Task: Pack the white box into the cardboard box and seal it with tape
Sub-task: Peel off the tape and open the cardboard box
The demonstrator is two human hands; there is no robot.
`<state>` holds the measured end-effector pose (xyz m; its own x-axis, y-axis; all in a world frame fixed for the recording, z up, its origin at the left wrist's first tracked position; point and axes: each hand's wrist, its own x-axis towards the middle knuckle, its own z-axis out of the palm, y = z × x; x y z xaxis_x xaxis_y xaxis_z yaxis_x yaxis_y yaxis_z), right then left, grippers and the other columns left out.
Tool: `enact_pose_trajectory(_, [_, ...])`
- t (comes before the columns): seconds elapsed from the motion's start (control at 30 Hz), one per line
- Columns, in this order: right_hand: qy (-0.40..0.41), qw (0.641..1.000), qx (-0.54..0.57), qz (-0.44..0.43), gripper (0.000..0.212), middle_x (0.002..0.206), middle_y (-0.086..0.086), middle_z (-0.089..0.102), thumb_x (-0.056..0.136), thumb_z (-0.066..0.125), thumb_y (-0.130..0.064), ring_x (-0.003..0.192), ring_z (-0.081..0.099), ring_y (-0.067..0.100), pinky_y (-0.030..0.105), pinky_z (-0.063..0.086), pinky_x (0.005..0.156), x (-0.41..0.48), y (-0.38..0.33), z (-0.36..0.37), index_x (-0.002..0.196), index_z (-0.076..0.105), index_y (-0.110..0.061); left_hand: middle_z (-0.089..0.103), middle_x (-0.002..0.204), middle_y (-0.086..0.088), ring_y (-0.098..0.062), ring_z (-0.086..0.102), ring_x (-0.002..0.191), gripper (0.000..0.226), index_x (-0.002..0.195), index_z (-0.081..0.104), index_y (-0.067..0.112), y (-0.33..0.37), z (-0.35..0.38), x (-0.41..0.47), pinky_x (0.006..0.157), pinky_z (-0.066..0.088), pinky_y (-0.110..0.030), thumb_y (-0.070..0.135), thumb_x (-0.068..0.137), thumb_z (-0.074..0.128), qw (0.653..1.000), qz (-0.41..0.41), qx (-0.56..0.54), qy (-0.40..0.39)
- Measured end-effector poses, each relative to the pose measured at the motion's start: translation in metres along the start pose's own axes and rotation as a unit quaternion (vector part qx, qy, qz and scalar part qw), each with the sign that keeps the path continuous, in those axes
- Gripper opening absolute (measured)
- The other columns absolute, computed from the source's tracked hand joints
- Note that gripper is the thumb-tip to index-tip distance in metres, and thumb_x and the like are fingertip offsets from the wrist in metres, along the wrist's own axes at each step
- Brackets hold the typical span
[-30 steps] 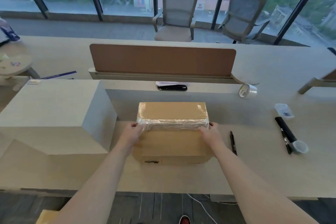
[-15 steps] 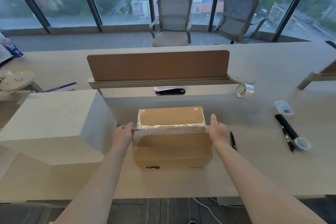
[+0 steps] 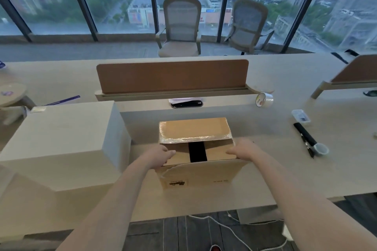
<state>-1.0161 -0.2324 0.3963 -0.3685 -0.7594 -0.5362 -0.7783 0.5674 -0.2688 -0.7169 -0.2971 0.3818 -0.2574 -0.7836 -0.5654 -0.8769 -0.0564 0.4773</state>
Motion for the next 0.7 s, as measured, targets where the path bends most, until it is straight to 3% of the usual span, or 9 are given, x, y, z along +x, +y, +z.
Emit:
enact_pose_trajectory(0.13, [-0.091, 0.995, -0.043, 0.007, 0.049, 0.104, 0.009, 0.070, 0.085, 0.069, -0.050, 0.088, 0.069, 0.024, 0.041, 0.057, 0.088, -0.002, -0.001, 0.008, 0.113, 0.065, -0.010, 0.066, 0.107, 0.002, -0.017, 0.062, 0.092, 0.044, 0.117, 0.066, 0.020, -0.004, 0.018, 0.001, 0.079, 0.049, -0.029, 0.051, 0.086, 0.066, 0.996, 0.028, 0.057, -0.060])
enact_pose_trajectory(0.23, [-0.103, 0.990, -0.092, -0.014, 0.057, 0.116, 0.008, 0.068, 0.082, 0.075, -0.045, 0.100, 0.067, 0.026, 0.039, 0.056, 0.090, -0.004, -0.002, 0.020, 0.125, 0.062, -0.010, 0.061, 0.126, -0.001, -0.020, 0.057, 0.107, 0.059, 0.130, 0.058, 0.019, -0.008, 0.032, 0.004, 0.096, 0.046, -0.032, 0.048, 0.081, 0.073, 0.994, 0.015, 0.080, -0.076])
enact_pose_trajectory(0.3, [-0.094, 0.990, -0.097, -0.034, 0.060, 0.126, 0.006, 0.063, 0.080, 0.077, -0.042, 0.111, 0.062, 0.026, 0.036, 0.051, 0.095, -0.005, -0.004, 0.032, 0.130, 0.059, -0.014, 0.060, 0.127, -0.003, -0.022, 0.056, 0.108, 0.061, 0.130, 0.056, 0.018, -0.010, 0.040, 0.007, 0.096, 0.046, -0.033, 0.046, 0.079, 0.076, 0.996, 0.003, 0.070, -0.062])
enact_pose_trajectory(0.4, [-0.091, 0.993, -0.064, -0.042, 0.052, 0.123, 0.004, 0.064, 0.079, 0.078, -0.038, 0.111, 0.061, 0.025, 0.035, 0.051, 0.095, -0.002, -0.003, 0.054, 0.125, 0.062, -0.019, 0.065, 0.111, -0.002, -0.019, 0.059, 0.096, 0.050, 0.118, 0.061, 0.020, -0.012, 0.053, 0.010, 0.088, 0.050, -0.032, 0.041, 0.077, 0.079, 0.996, -0.009, 0.073, -0.046])
enact_pose_trajectory(0.57, [-0.033, 0.989, -0.126, -0.067, 0.028, 0.095, -0.001, 0.068, 0.083, 0.073, -0.043, 0.091, 0.063, 0.021, 0.037, 0.055, 0.085, 0.007, 0.000, 0.079, 0.101, 0.065, -0.024, 0.063, 0.084, 0.002, -0.018, 0.060, 0.082, 0.021, 0.084, 0.063, 0.021, -0.011, 0.071, 0.008, 0.067, 0.048, -0.028, 0.037, 0.081, 0.077, 0.991, -0.003, 0.117, 0.070])
enact_pose_trajectory(0.7, [0.027, 0.986, -0.146, -0.078, 0.021, 0.091, -0.002, 0.067, 0.086, 0.069, -0.044, 0.088, 0.063, 0.021, 0.037, 0.053, 0.084, 0.010, 0.001, 0.090, 0.094, 0.063, -0.025, 0.062, 0.075, 0.004, -0.014, 0.059, 0.075, 0.022, 0.073, 0.063, 0.022, -0.017, 0.083, 0.011, 0.069, 0.055, -0.033, 0.038, 0.081, 0.076, 0.987, 0.002, 0.089, 0.135])
